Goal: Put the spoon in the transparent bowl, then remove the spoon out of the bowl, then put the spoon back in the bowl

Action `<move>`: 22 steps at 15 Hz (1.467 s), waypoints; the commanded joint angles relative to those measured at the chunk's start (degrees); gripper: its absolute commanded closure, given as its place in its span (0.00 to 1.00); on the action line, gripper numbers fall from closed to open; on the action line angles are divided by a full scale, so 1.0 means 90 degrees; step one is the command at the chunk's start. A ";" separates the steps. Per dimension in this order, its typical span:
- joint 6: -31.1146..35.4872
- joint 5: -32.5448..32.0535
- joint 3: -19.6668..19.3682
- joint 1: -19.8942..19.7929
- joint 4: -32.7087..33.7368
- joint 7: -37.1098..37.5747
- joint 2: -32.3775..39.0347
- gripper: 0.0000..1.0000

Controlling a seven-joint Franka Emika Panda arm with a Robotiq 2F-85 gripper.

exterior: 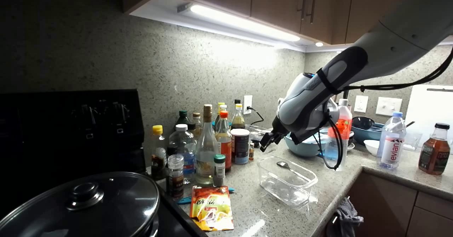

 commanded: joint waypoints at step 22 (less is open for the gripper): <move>-0.0147 -0.0753 -0.1578 0.0972 0.0080 0.1429 0.0054 0.00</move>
